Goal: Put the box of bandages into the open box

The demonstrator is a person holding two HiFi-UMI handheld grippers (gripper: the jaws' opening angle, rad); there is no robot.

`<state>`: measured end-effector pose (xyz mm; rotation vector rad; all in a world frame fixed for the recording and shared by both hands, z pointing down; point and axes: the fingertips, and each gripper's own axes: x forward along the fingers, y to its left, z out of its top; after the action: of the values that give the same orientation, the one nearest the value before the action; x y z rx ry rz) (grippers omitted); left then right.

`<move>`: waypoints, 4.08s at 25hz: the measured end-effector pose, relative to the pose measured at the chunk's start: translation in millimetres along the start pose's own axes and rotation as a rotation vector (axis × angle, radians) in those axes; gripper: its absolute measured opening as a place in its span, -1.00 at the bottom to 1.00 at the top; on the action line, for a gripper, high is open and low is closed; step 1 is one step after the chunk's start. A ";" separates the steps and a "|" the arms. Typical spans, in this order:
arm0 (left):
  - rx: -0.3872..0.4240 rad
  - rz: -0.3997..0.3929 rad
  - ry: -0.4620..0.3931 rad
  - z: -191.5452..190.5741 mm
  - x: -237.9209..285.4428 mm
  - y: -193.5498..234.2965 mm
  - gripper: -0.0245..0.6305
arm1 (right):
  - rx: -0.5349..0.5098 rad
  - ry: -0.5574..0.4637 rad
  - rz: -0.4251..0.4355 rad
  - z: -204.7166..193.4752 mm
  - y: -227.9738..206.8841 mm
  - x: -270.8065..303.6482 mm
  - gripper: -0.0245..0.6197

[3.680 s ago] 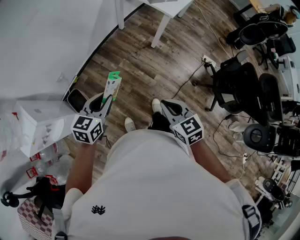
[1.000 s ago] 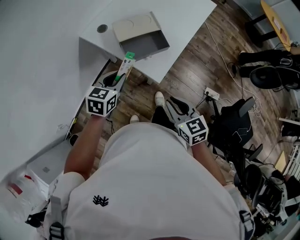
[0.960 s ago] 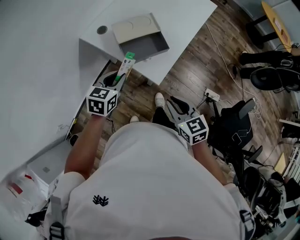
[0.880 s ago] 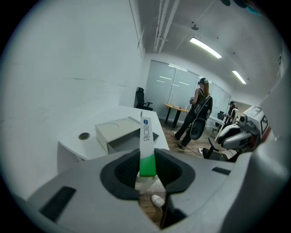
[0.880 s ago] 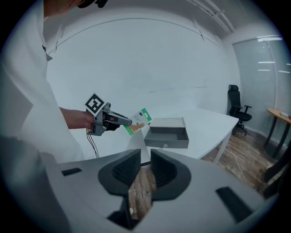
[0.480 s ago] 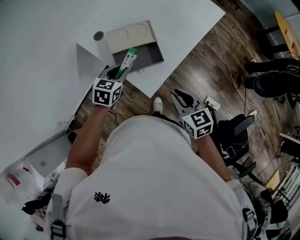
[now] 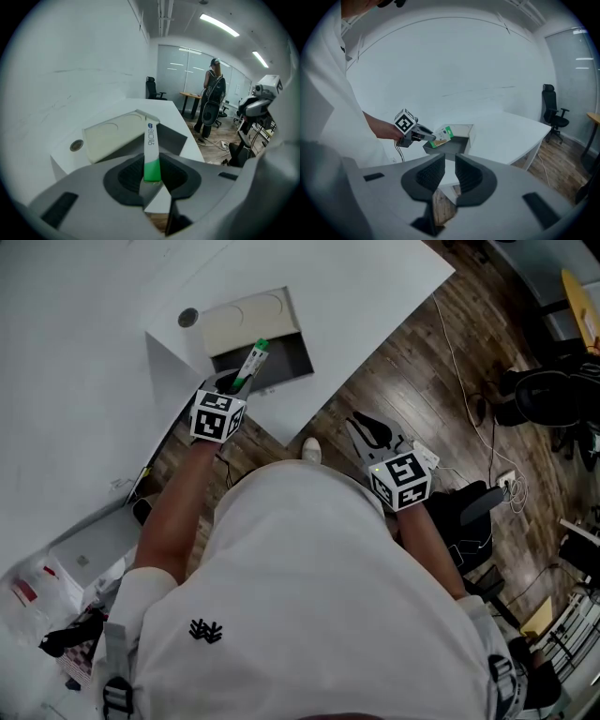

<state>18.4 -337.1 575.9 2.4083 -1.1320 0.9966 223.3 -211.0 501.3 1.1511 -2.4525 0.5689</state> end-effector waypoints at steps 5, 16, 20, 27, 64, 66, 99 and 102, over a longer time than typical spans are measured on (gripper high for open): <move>0.019 0.016 0.045 -10.3 14.2 1.8 -0.64 | 0.000 0.000 0.010 0.6 -12.7 -1.9 -0.71; 0.046 0.023 0.134 -21.6 33.3 2.9 -0.63 | 0.010 -0.003 0.021 1.5 -26.2 0.5 -0.71; 0.047 0.023 0.144 -25.5 37.8 1.9 -0.63 | 0.012 -0.001 0.023 0.4 -27.0 1.1 -0.71; 0.055 0.028 0.151 -23.6 38.3 1.9 -0.62 | 0.016 0.008 0.029 -1.2 -23.8 1.1 -0.71; -0.017 -0.104 -0.104 -43.1 -108.5 5.3 -0.87 | -0.025 0.001 -0.003 -1.0 105.2 31.7 -0.79; -0.018 -0.128 -0.118 -47.4 -120.7 2.3 -0.90 | -0.016 -0.003 -0.016 -2.3 115.0 31.4 -0.80; -0.013 -0.369 -0.257 -95.5 -251.6 -50.5 -0.91 | 0.005 -0.020 -0.138 -34.0 228.3 0.2 -0.90; -0.009 -0.372 -0.258 -100.0 -257.3 -50.7 -0.91 | -0.001 -0.026 -0.144 -33.6 234.5 -0.8 -0.90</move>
<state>-104.9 -108.8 468.7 2.6614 -0.7128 0.5739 44.7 -56.6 482.6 1.3293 -2.3663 0.5131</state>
